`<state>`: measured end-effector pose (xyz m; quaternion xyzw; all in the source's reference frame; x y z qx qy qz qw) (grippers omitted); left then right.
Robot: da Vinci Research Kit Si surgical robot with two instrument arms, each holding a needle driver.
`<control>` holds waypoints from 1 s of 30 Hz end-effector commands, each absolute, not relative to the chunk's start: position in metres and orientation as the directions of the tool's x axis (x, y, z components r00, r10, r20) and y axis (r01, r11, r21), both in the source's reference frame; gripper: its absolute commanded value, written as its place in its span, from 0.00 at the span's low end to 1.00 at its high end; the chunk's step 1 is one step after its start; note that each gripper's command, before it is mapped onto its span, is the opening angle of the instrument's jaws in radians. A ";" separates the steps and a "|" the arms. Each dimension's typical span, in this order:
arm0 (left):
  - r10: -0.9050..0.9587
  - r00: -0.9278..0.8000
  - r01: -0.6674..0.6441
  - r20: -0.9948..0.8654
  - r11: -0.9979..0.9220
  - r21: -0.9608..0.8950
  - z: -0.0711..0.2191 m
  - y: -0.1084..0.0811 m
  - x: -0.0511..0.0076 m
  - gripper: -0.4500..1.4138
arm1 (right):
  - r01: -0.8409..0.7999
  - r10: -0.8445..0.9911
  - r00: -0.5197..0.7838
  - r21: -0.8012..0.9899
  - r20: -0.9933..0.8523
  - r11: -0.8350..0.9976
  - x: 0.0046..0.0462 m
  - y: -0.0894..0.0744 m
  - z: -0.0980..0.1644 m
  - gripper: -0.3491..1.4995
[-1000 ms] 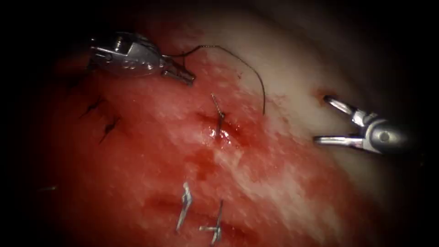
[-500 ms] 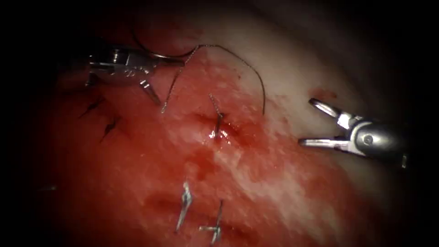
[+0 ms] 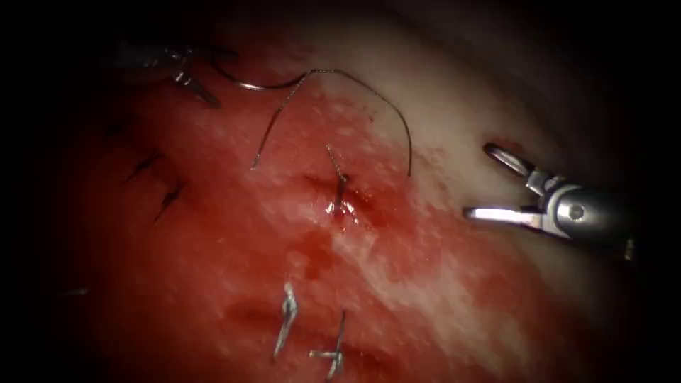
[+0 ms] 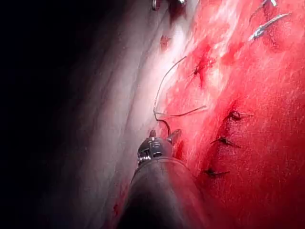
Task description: Wound Closure
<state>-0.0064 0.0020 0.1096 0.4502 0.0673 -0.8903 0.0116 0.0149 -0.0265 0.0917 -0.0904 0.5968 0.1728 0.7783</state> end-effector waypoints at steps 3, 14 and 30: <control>0.087 -0.550 0.049 -0.831 -0.990 -0.136 0.109 0.001 -0.0081 0.35 | -0.328 0.199 0.285 0.099 -0.938 0.939 0.0173 -0.026 0.092 0.88; 0.197 -0.431 -0.003 -0.881 -0.976 -0.217 0.104 -0.007 -0.0153 0.23 | -0.381 0.388 0.201 0.293 -0.899 0.877 0.0211 -0.029 0.096 0.00; 0.285 -0.327 -0.064 -0.901 -0.958 -0.280 0.104 -0.007 -0.0101 0.47 | -0.329 0.296 0.193 0.222 -0.936 0.918 0.0202 -0.022 0.091 0.93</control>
